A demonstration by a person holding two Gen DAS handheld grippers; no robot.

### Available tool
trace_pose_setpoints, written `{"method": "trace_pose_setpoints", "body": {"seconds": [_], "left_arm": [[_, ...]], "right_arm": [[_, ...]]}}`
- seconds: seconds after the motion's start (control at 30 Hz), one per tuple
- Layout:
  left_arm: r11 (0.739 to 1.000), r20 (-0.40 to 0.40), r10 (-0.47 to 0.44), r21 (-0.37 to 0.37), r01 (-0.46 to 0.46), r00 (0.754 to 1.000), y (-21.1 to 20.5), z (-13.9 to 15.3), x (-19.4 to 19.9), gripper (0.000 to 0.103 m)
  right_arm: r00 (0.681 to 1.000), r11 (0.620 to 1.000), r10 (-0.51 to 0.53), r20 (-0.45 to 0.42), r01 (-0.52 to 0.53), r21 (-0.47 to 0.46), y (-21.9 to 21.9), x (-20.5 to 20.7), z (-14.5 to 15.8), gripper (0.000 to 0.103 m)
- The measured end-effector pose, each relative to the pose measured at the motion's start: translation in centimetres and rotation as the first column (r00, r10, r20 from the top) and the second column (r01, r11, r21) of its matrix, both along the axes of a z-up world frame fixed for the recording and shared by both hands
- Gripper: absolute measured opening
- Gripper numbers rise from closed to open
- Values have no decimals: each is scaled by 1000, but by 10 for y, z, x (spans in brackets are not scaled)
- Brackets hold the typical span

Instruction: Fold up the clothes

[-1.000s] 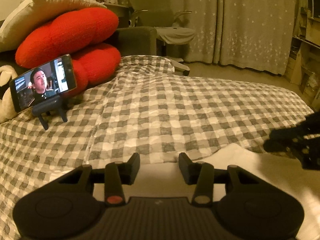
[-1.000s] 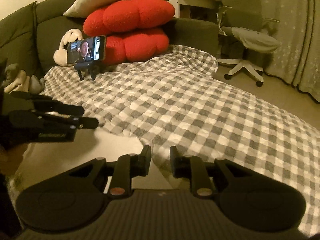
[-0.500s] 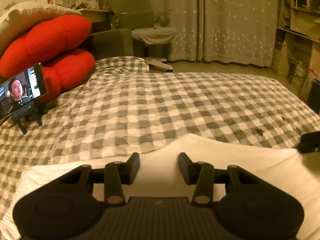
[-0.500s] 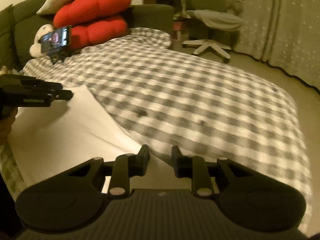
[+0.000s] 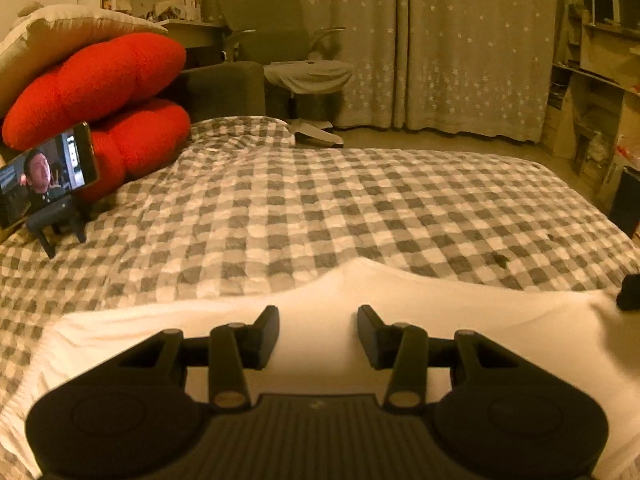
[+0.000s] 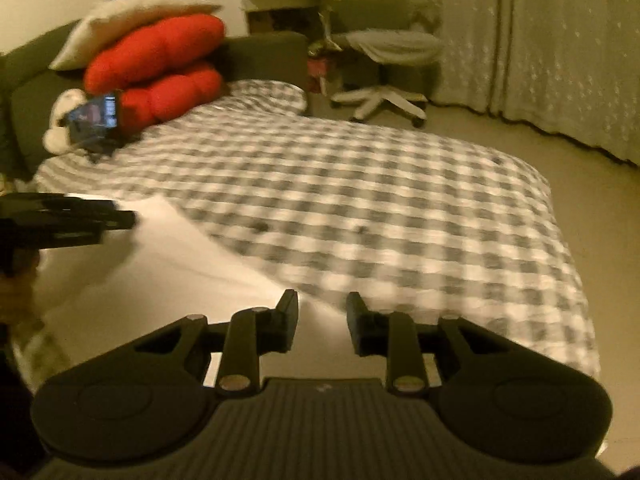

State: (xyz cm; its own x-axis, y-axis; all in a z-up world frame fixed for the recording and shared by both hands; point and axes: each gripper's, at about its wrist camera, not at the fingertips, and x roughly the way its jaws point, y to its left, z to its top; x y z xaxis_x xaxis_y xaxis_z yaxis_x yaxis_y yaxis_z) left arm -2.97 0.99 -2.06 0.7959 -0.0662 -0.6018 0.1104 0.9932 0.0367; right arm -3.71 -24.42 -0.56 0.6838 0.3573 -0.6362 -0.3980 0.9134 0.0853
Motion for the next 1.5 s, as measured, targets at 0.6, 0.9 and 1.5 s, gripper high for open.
{"method": "trace_pose_setpoints", "body": {"seconds": [0.6,0.9,1.5], "left_arm": [[997,7,-24,67,23,1000,-16,-5,-20,44],[997,10,-15,73,14,1000,-20,-5,-23,44],[999,-8,-5,46,6,1000,-13,-3,-21,44]], "right_arm": [[1000,989,17,17,-15,-146,4,-38,-19,41],[995,986,-101,-3,100,-136,-17,-19,-19,40],[914,902,-405,-4,399,-167,-73,10,-14,50]]}}
